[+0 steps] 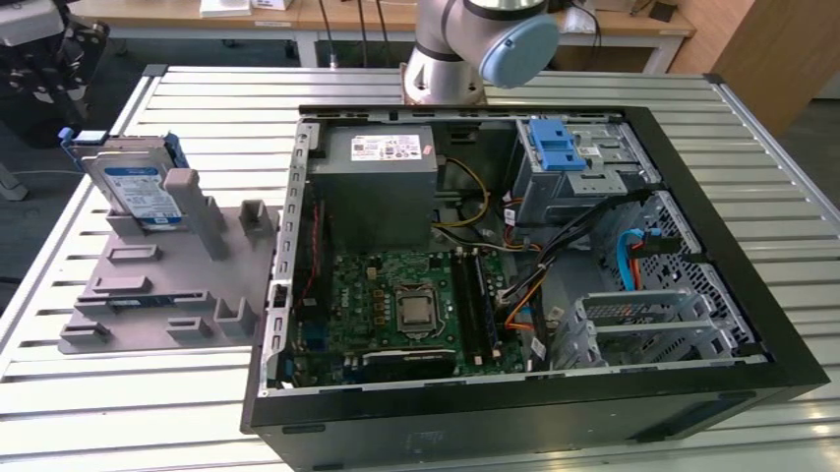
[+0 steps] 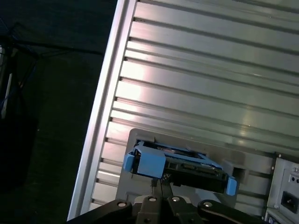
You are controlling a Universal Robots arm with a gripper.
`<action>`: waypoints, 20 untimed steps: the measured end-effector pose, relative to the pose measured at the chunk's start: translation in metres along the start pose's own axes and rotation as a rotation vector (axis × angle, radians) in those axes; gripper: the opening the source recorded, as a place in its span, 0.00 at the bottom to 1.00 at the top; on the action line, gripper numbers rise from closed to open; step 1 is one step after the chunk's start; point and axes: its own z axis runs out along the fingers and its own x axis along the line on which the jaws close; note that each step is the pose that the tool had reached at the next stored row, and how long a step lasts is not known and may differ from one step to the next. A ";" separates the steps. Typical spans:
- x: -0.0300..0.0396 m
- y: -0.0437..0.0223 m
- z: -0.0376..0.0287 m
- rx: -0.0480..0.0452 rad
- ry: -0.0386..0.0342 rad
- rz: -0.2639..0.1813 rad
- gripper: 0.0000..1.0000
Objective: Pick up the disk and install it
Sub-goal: 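Pick up the disk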
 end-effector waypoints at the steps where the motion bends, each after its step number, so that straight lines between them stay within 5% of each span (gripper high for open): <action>1: 0.0000 0.0000 0.0002 0.0006 -0.0008 -0.011 0.11; 9: 0.0000 -0.0002 0.0035 0.0043 0.0002 -0.142 0.11; 20: -0.0001 0.0002 0.0042 0.0083 -0.0035 -0.236 0.11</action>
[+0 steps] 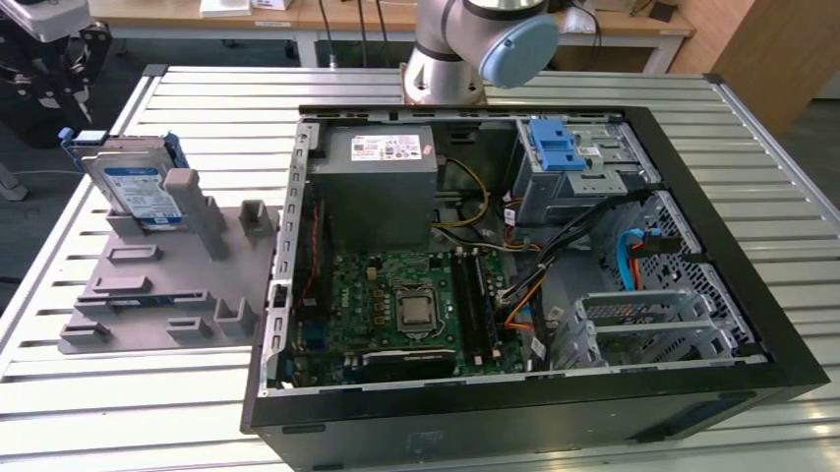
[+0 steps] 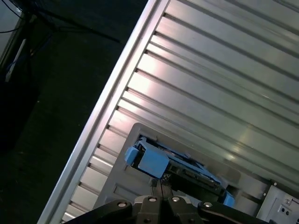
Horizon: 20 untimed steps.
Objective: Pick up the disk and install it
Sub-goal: 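Pick up the disk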
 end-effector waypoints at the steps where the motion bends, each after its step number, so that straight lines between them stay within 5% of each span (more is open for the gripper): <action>1: 0.0000 0.0000 0.0000 0.0002 0.0000 -0.009 0.11; 20: 0.0000 0.0000 0.0003 0.0039 0.0118 -0.349 0.11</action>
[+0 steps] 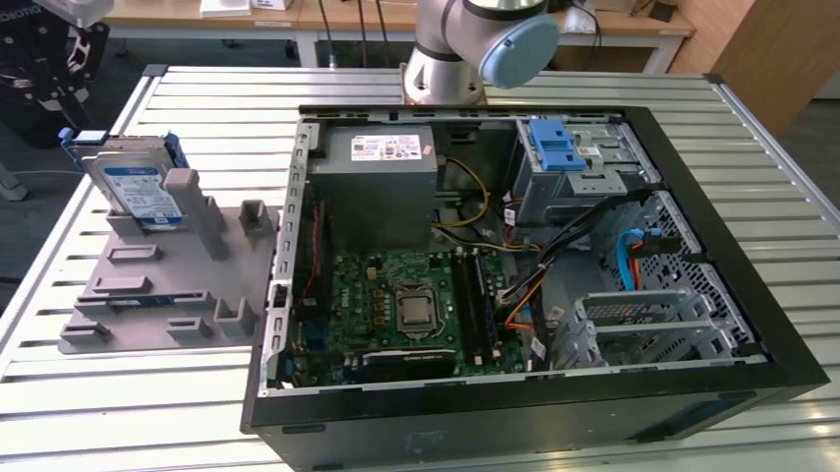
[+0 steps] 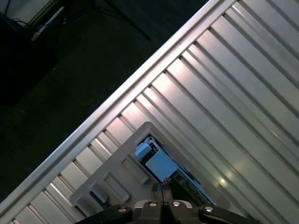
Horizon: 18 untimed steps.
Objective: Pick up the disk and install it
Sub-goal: 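Pick up the disk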
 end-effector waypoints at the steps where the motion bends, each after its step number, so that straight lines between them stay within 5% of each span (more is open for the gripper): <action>1: 0.0000 0.0000 0.0000 0.0002 0.0006 -0.018 0.11; 14: 0.0000 0.0000 0.0010 0.0032 0.0085 -0.252 0.11; 18: -0.0009 0.0035 0.0024 0.0208 -0.0045 -0.261 0.11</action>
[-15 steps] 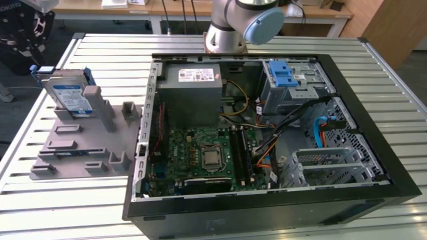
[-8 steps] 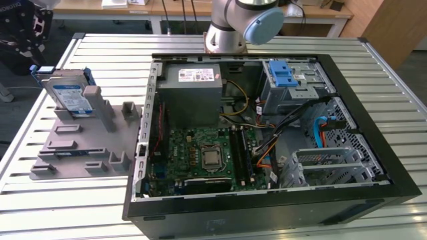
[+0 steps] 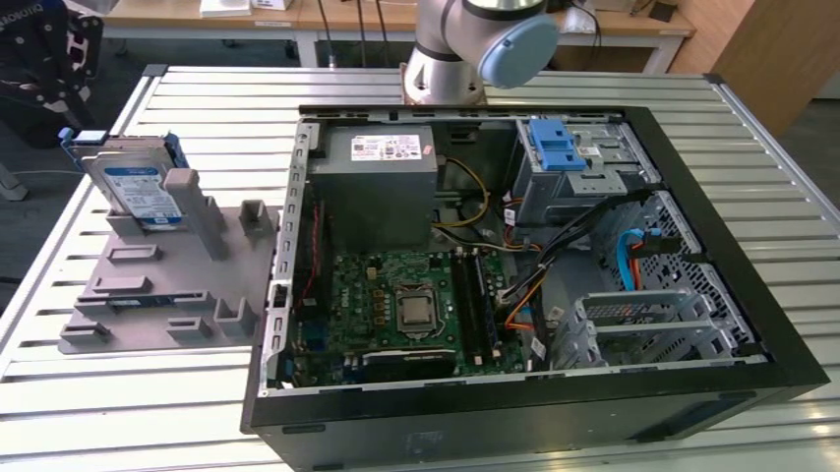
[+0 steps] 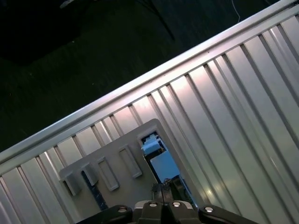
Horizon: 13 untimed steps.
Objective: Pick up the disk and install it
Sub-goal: 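Pick up the disk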
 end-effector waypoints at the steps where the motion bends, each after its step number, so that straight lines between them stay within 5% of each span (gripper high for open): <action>1: -0.0003 0.0009 0.0005 0.0032 -0.0019 0.000 0.11; 13: -0.0002 0.0014 0.0043 0.0045 -0.0002 -0.195 0.11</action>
